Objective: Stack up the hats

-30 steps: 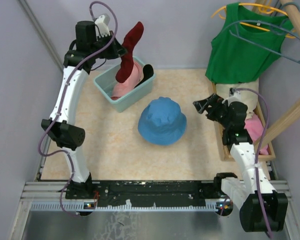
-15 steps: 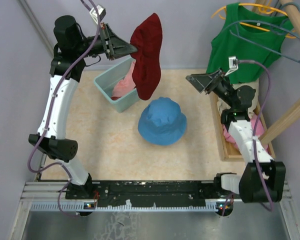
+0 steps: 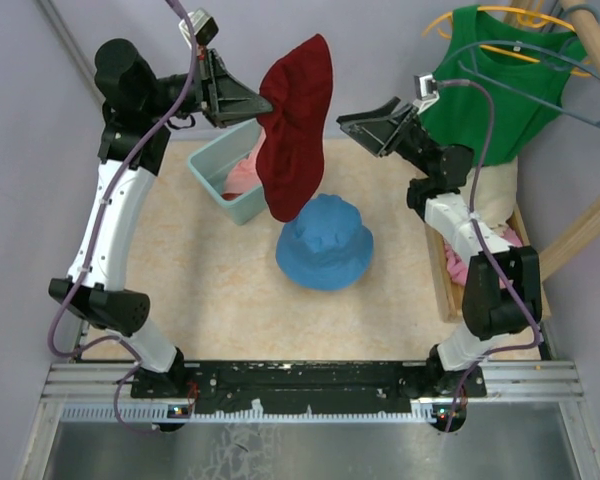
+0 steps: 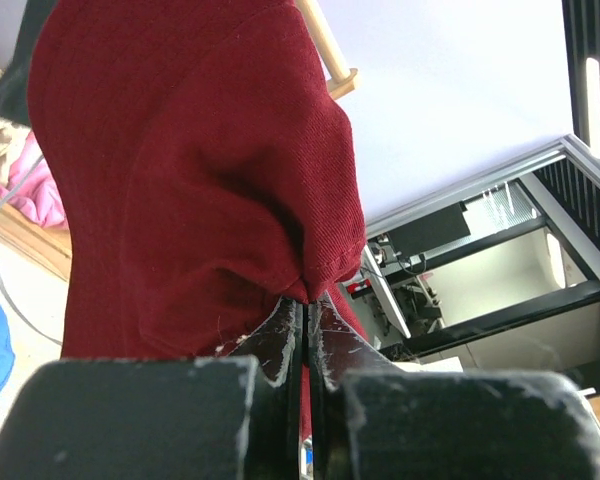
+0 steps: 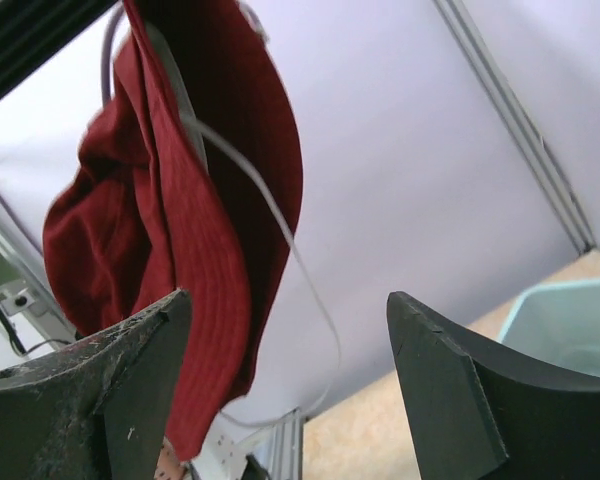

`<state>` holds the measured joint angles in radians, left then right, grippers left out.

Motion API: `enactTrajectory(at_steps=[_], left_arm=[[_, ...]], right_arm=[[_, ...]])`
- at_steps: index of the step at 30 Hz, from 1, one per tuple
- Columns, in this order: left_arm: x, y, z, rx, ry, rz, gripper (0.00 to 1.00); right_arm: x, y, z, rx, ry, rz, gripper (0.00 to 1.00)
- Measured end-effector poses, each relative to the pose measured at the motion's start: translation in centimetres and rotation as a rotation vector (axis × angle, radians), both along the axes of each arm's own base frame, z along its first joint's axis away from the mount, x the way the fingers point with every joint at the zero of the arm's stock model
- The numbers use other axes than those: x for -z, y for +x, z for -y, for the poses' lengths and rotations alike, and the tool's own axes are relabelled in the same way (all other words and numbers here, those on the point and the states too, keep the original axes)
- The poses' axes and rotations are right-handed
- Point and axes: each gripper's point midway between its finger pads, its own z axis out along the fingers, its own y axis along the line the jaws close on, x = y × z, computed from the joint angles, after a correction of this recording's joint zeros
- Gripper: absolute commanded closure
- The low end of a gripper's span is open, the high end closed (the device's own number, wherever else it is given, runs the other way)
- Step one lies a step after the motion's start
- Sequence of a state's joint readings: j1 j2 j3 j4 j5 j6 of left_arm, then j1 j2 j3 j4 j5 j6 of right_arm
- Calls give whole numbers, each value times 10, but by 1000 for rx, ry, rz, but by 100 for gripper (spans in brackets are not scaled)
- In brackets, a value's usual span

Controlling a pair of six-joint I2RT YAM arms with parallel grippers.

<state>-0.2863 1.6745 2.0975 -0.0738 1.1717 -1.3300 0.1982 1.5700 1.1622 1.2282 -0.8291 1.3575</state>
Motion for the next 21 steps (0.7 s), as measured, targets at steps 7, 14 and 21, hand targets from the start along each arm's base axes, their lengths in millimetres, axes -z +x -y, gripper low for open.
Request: enactTrajectory(at_steps=[7, 14, 21], left_arm=[[10, -3, -1, 13, 7, -26, 100], [20, 1, 1, 21, 12, -57, 100], [22, 2, 2, 30, 7, -47, 100]], right_arm=[[-49, 5, 0, -16, 70, 119, 21], [-62, 11, -10, -45, 102, 155, 20], [-50, 20, -24, -72, 100, 117, 20]])
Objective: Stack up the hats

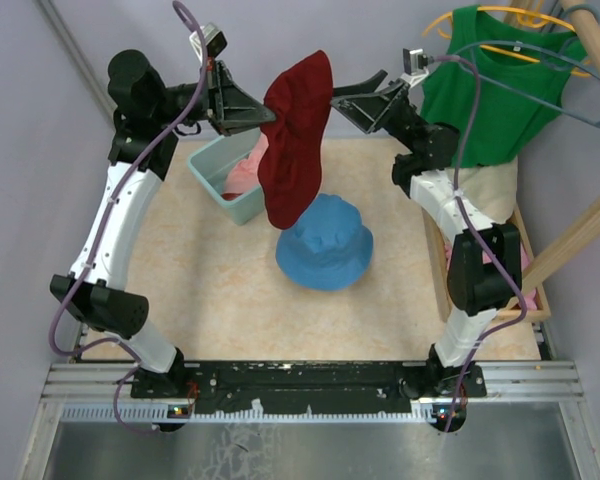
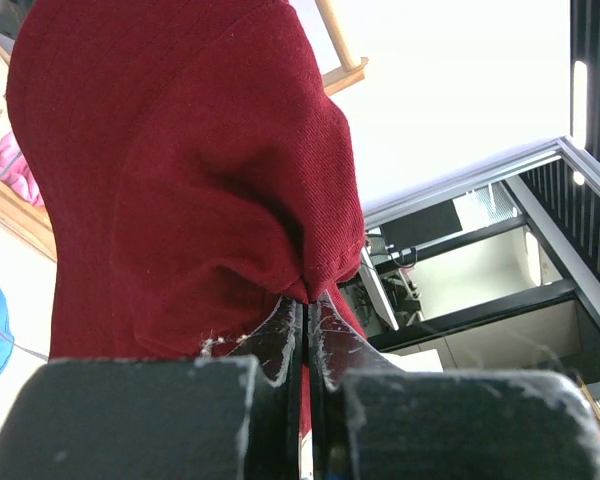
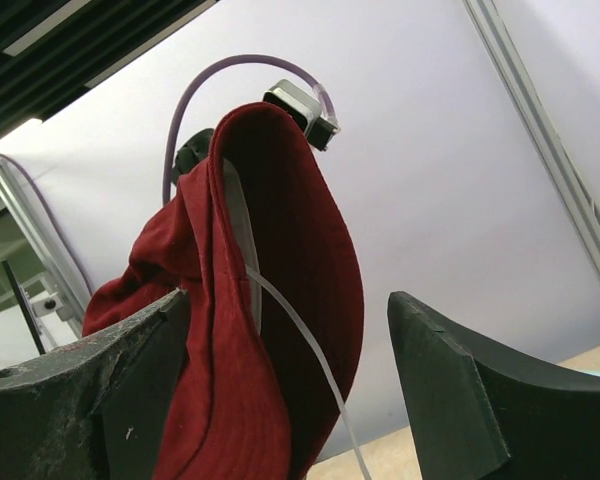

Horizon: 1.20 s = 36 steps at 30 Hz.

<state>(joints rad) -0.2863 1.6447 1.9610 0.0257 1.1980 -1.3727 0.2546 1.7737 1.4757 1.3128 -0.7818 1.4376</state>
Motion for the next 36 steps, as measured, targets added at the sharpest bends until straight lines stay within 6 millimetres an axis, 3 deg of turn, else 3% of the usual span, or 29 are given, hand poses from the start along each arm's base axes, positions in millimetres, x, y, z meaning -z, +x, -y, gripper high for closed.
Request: enactTrajectory(at_steps=[12, 19, 22, 26, 33, 36], left_arm=[[15, 8, 2, 0, 8, -25, 100], [22, 11, 3, -4, 12, -32, 100], [22, 12, 3, -7, 12, -20, 100], [24, 14, 4, -14, 14, -3, 100], [31, 20, 5, -25, 23, 15, 100], [36, 25, 6, -31, 28, 10, 100]], right_arm=[[2, -1, -3, -10, 12, -11, 23], [23, -2, -3, -18, 6, -77, 31], [29, -4, -3, -21, 1, -98, 43], [31, -10, -2, -25, 1, -105, 65], [21, -34, -5, -57, 10, -82, 75], [19, -44, -11, -81, 12, -70, 92]])
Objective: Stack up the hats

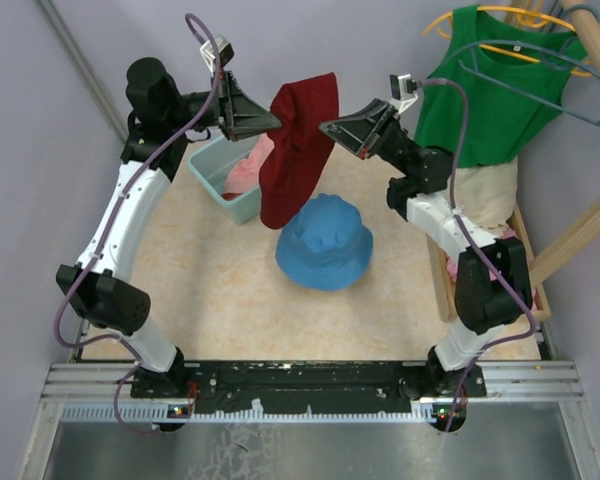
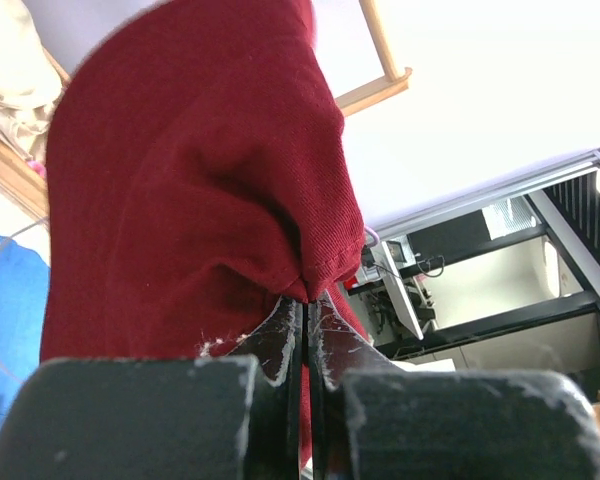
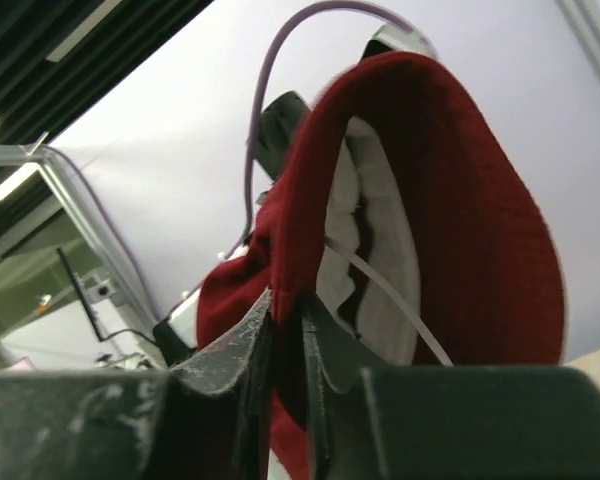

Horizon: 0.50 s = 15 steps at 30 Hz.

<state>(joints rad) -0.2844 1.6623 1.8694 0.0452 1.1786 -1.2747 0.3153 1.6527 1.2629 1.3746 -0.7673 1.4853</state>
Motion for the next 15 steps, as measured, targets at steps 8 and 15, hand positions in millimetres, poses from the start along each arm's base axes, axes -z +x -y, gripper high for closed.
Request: enactTrajectory(at_steps=[8, 15], left_arm=[[30, 29, -14, -61, 57, 1, 100], [87, 66, -46, -182, 189, -48, 100]], right_arm=[[17, -5, -16, -61, -34, -128, 100], [36, -17, -15, -71, -137, -366, 100]])
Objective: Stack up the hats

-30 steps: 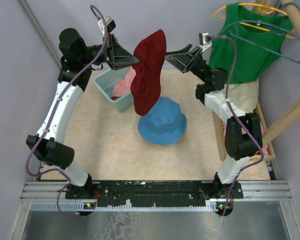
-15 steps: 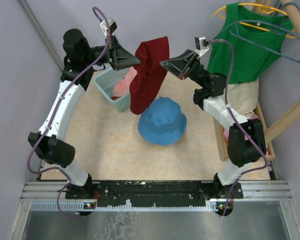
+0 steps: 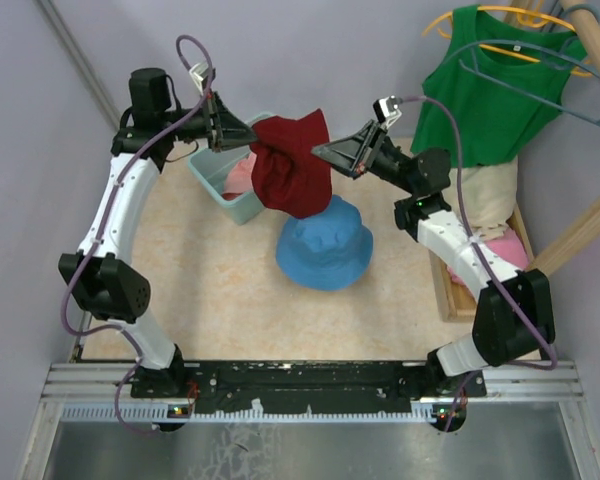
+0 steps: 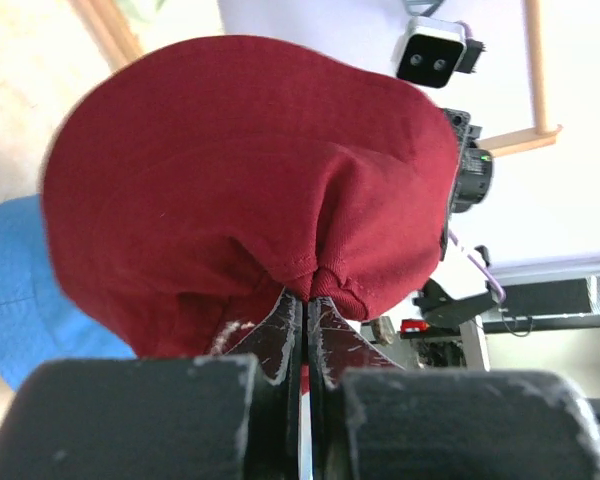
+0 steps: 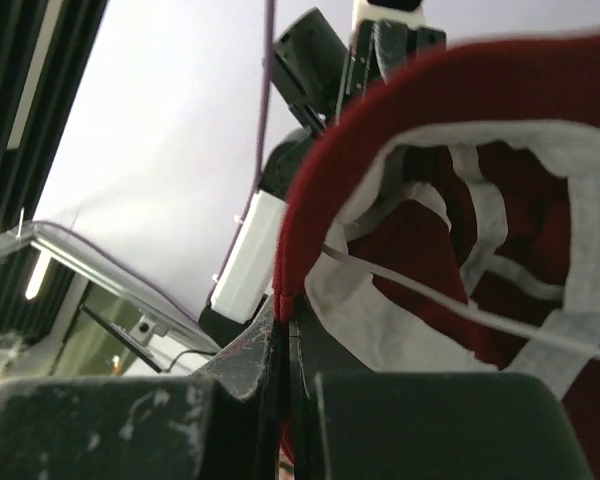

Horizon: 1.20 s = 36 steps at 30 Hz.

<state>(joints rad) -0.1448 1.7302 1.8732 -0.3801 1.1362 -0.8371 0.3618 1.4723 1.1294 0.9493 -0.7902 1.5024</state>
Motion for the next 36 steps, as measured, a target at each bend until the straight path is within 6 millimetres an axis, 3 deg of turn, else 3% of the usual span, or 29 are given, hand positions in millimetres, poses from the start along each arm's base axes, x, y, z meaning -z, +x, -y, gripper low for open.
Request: enactTrajectory(at_steps=[8, 18, 22, 28, 36], left_arm=[[35, 6, -3, -29, 97, -18, 100], [40, 4, -4, -32, 111, -36, 100], [43, -7, -6, -23, 111, -56, 98], [36, -24, -4, 12, 96, -66, 82], [37, -24, -3, 15, 95, -73, 80]], right_arm=[[54, 7, -10, -13, -125, -305, 100], [84, -4, -34, -36, -204, -459, 100], [87, -13, -24, 8, -227, -477, 100], [90, -38, -1, 87, -227, -477, 100], [120, -45, 17, 159, -260, -562, 100]])
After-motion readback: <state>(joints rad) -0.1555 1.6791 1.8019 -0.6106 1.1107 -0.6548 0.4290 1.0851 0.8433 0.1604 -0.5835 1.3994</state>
